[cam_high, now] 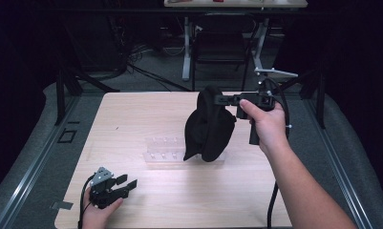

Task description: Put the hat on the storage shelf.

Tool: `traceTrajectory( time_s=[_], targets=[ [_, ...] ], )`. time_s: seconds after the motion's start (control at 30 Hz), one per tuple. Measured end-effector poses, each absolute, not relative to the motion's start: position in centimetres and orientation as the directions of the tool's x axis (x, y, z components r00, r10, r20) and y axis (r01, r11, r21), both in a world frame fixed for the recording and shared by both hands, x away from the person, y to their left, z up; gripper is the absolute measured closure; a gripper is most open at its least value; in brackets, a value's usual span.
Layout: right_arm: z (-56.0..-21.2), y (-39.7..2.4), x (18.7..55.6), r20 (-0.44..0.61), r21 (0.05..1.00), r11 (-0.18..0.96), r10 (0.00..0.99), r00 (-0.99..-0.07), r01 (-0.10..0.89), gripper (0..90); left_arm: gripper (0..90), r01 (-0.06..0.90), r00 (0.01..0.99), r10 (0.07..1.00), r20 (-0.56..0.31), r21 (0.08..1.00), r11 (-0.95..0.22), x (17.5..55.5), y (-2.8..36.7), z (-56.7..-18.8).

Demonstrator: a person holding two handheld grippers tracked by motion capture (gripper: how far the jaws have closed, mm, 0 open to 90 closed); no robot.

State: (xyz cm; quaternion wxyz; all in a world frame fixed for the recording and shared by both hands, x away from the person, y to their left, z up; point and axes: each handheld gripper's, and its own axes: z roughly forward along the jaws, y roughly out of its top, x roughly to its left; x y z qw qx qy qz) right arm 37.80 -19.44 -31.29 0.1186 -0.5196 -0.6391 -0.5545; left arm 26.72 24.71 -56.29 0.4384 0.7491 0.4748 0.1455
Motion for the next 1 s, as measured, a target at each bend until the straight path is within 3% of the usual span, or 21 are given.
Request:
traceTrajectory(
  time_s=[1.0],
  targets=[
    [-32.6,-18.0,39.2,0.737,0.568,-0.157,0.535,-0.414,0.808,88.4,49.0,0.576,0.516,0.833,-0.2,0.801,-0.165,26.9,24.4,-56.2]
  ],
)
